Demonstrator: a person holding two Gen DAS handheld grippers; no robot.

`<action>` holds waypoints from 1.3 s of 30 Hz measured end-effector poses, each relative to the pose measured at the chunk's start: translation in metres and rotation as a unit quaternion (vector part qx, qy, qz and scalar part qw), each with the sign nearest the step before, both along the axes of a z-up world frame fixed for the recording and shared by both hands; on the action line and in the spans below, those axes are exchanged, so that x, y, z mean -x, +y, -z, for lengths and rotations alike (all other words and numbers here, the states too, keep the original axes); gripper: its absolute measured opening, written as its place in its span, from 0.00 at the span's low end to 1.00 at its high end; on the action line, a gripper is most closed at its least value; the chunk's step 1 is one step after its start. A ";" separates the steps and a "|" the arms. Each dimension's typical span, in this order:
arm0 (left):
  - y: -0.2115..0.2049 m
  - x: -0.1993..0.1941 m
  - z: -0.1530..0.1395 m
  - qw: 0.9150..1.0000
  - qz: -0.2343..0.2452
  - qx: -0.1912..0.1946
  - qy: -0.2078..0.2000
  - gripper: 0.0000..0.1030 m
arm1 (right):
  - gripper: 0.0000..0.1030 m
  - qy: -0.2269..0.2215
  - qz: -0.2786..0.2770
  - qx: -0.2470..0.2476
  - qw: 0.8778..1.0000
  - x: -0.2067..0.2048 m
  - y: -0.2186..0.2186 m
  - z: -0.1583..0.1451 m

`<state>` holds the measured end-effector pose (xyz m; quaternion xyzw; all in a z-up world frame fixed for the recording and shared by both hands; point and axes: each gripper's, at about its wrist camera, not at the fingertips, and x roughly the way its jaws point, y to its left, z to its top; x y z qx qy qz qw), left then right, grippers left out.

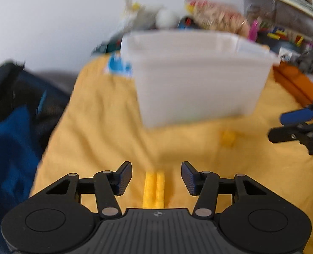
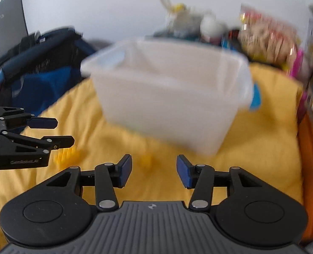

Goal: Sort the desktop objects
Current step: 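Grasp the large yellow brick with the left tool while the right tool grasps the small yellow piece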

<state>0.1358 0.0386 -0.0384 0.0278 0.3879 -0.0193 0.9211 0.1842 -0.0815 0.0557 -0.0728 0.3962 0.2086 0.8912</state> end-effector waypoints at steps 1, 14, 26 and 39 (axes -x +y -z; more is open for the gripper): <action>0.001 0.001 0.006 1.000 -0.003 0.003 0.004 0.54 | 0.49 0.005 0.002 0.004 1.000 0.002 0.000 0.004; -0.005 0.040 0.016 0.997 0.039 0.056 0.039 0.26 | 0.47 -0.028 -0.027 0.038 0.999 -0.010 0.022 0.021; -0.016 0.092 0.022 0.996 0.041 0.057 0.052 0.26 | 0.16 -0.017 -0.039 0.064 0.997 -0.032 0.045 0.064; -0.033 0.097 0.027 0.996 0.061 0.040 0.049 0.26 | 0.16 0.097 -0.117 0.132 0.980 0.071 0.031 0.030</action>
